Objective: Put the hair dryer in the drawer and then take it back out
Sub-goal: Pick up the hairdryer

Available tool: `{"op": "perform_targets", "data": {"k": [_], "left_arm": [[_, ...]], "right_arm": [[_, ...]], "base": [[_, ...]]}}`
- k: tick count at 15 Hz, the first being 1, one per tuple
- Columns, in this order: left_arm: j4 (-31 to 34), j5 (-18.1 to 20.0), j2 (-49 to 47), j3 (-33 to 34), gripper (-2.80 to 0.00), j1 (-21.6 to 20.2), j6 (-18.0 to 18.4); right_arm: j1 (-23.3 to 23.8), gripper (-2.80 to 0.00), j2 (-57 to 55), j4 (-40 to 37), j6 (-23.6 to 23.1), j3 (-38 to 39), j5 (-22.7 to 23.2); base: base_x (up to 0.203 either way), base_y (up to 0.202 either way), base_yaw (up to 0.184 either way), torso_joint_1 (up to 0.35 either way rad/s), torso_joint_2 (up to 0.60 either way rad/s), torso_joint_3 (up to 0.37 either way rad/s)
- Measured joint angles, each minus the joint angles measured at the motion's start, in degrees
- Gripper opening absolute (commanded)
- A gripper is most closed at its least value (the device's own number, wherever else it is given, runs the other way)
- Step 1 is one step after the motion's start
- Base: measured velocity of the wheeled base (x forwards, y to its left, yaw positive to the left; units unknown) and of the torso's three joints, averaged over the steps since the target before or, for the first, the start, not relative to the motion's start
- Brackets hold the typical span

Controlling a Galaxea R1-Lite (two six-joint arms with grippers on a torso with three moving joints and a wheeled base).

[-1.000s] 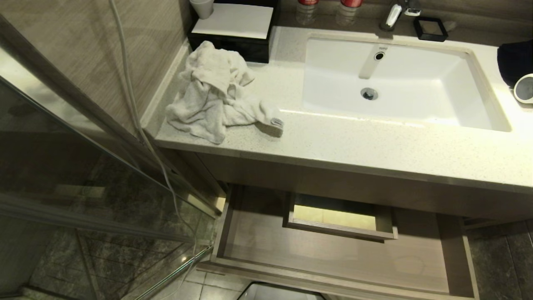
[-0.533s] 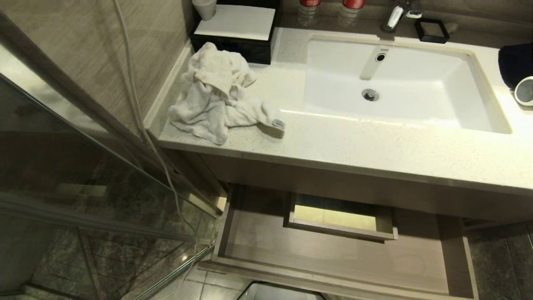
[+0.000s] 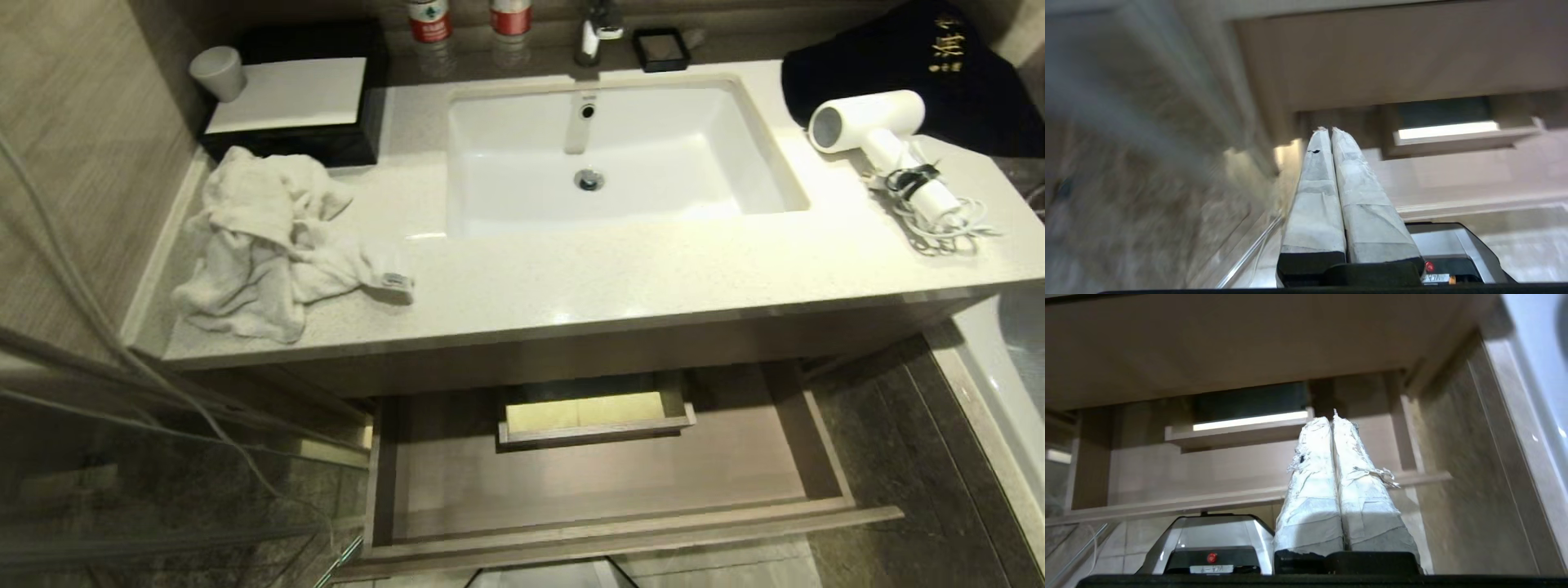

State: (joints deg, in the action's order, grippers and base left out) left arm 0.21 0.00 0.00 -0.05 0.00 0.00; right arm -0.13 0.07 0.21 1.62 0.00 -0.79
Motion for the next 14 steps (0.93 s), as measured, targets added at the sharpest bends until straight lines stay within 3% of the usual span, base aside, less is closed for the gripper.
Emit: {"op": "perform_targets", "data": {"k": [10, 14], "left_arm": [[-0.06, 0.00, 0.00, 0.00, -2.80, 0.00, 0.00], [-0.01, 0.00, 0.00, 0.00, -2.80, 0.00, 0.00]], "right_arm": [[0.00, -2.80, 0.00, -0.05, -0.03, 0.00, 0.02], [-0.02, -2.80, 0.00, 0.00, -0.06, 0.00, 0.00]], "base": [[0.000, 0.009, -0.171, 0.075, -0.14, -0.069], [-0.001, 0.002, -0.072, 0.001, 0.00, -0.001]]}}
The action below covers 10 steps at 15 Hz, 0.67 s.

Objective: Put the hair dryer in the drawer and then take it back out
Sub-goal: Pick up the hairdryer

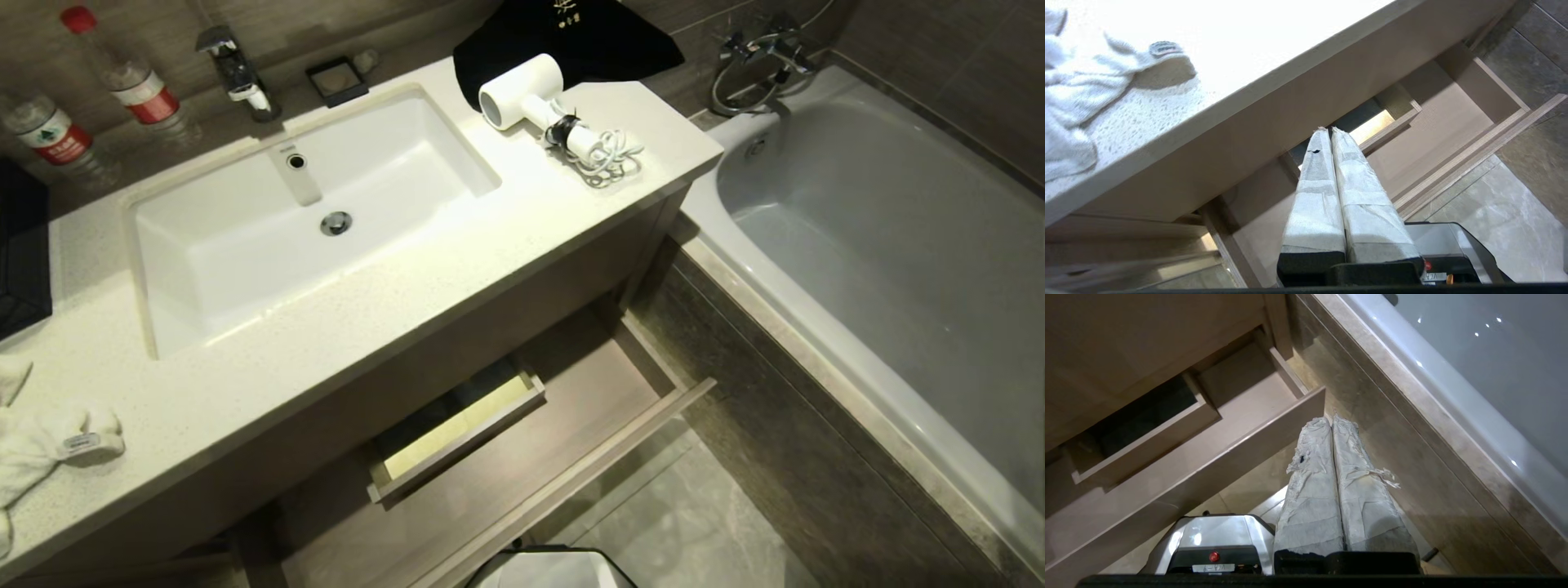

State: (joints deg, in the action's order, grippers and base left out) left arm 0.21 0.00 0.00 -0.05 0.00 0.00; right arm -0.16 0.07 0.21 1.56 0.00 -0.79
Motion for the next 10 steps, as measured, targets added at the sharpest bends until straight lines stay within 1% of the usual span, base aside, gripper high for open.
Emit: {"op": "perform_targets", "data": {"k": [1, 3, 10], "left_arm": [[0.00, 0.00, 0.00, 0.00, -2.80, 0.00, 0.00], [-0.02, 0.00, 0.00, 0.00, -2.80, 0.01, 0.00], [-0.02, 0.01, 0.00, 0.02, -2.80, 0.00, 0.00]], "right_arm": [[0.00, -2.80, 0.00, -0.02, -0.28, 0.00, 0.02], [0.00, -2.80, 0.00, -0.02, -0.41, 0.00, 0.09], [0.00, -2.80, 0.00, -0.07, -0.35, 0.00, 0.02]], "base": [[0.000, 0.000, 0.000, 0.000, 0.00, 0.000], [0.000, 0.000, 0.000, 0.135, 0.00, 0.129], [0.000, 0.000, 0.000, 0.258, -0.06, 0.196]]}}
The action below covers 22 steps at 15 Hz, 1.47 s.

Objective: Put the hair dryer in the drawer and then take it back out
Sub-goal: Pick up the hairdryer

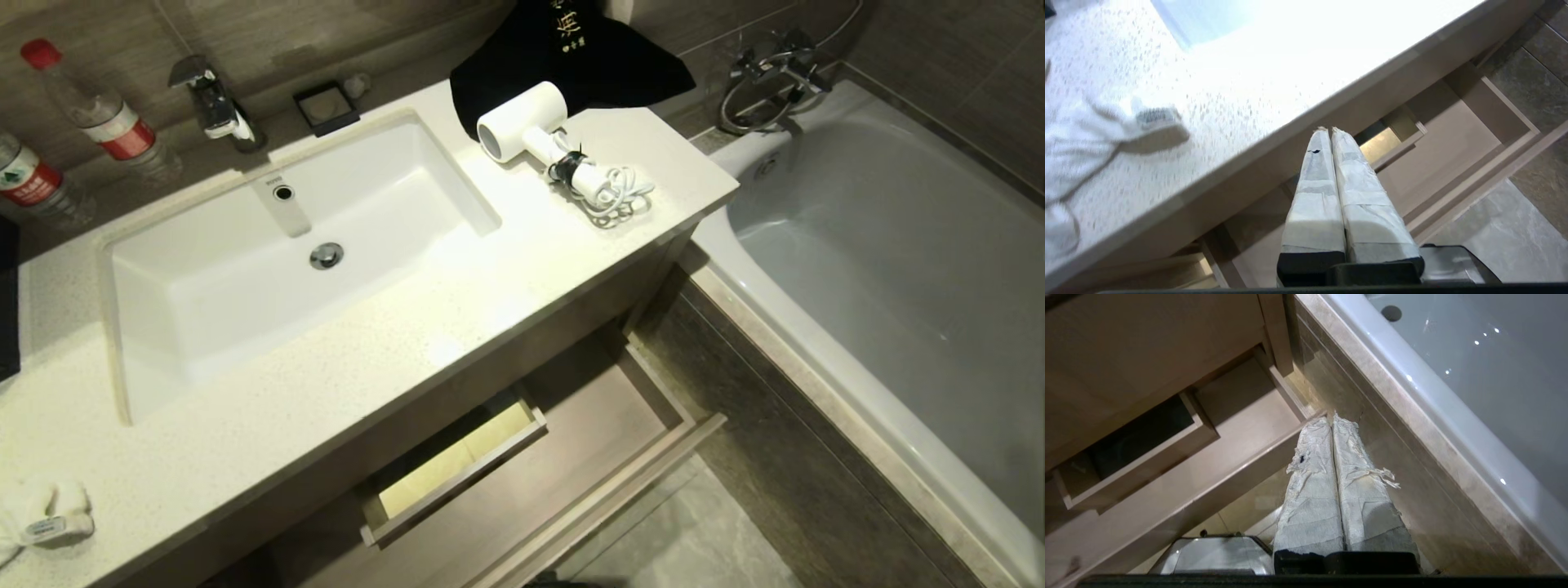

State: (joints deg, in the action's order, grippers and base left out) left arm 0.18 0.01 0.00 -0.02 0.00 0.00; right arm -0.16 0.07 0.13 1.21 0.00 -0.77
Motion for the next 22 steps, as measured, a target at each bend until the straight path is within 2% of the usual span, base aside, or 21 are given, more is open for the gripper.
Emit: {"op": "perform_targets", "data": {"k": [12, 17, 22], "left_arm": [[0.01, -0.01, 0.00, -0.02, -2.80, 0.00, 0.00], [0.00, -0.01, 0.00, -0.02, -2.80, 0.00, 0.00], [0.00, -0.01, 0.00, 0.02, -2.80, 0.00, 0.00]], "right_arm": [[0.00, -2.80, 0.00, -0.08, -0.27, 0.00, 0.06], [0.00, -2.80, 0.00, 0.02, 0.13, 0.00, 0.02], [0.00, -2.80, 0.00, 0.09, -1.44, 0.00, 0.51]], "base": [[0.000, 0.000, 0.000, 0.341, -0.22, 0.108], [0.000, 0.000, 0.000, 0.076, -0.06, 0.026], [0.000, 0.000, 0.000, 0.000, 0.00, 0.000]]}}
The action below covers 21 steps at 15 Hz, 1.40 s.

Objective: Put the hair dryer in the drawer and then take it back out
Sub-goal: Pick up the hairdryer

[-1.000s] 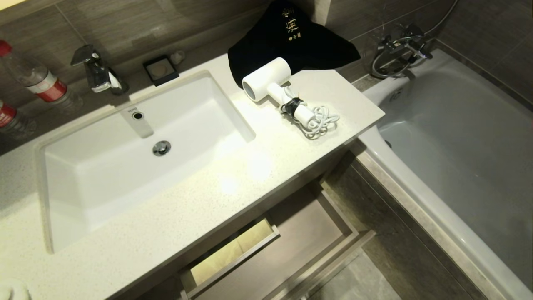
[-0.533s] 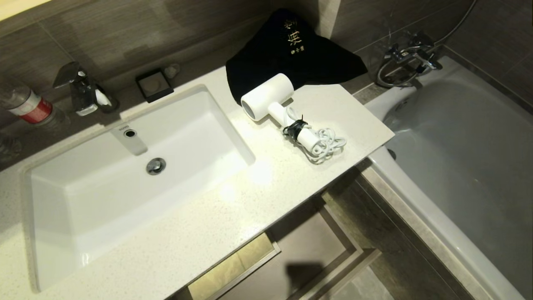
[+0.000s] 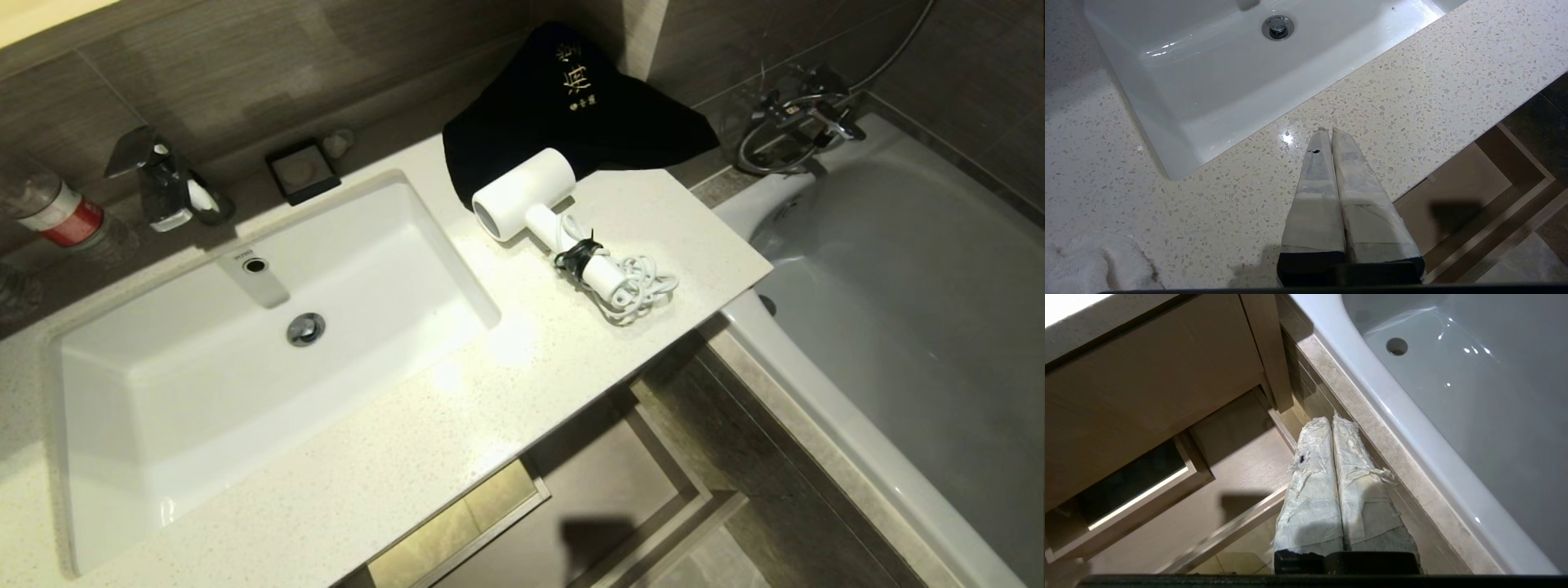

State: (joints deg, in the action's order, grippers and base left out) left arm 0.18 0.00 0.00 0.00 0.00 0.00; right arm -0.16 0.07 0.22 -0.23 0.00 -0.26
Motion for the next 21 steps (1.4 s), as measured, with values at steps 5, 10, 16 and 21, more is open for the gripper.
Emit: {"op": "perform_targets", "data": {"k": [5, 10, 16, 21], "left_arm": [[0.01, 0.00, 0.00, -0.05, -2.80, 0.00, 0.00], [0.00, 0.00, 0.00, -0.05, -2.80, 0.00, 0.02], [0.04, 0.02, 0.00, -0.02, -2.80, 0.00, 0.00], [-0.02, 0.00, 0.00, -0.02, -2.80, 0.00, 0.00]], "right_arm": [[-0.05, -2.80, -2.28, -7.84, -1.26, -13.87, 1.19], [-3.93, -2.80, -21.27, -27.49, -0.52, -45.15, 4.19], [-15.86, -2.80, -63.52, -37.43, 5.76, -87.99, 9.48], [-24.12, -2.80, -87.18, -55.42, -2.58, -107.45, 11.22]], "base": [[0.000, 0.000, 0.000, 0.000, 0.00, 0.000], [0.000, 0.000, 0.000, 0.001, 0.01, 0.007], [0.000, 0.000, 0.000, -0.018, 0.06, 0.032], [0.000, 0.000, 0.000, -0.027, 0.05, 0.029]]}}
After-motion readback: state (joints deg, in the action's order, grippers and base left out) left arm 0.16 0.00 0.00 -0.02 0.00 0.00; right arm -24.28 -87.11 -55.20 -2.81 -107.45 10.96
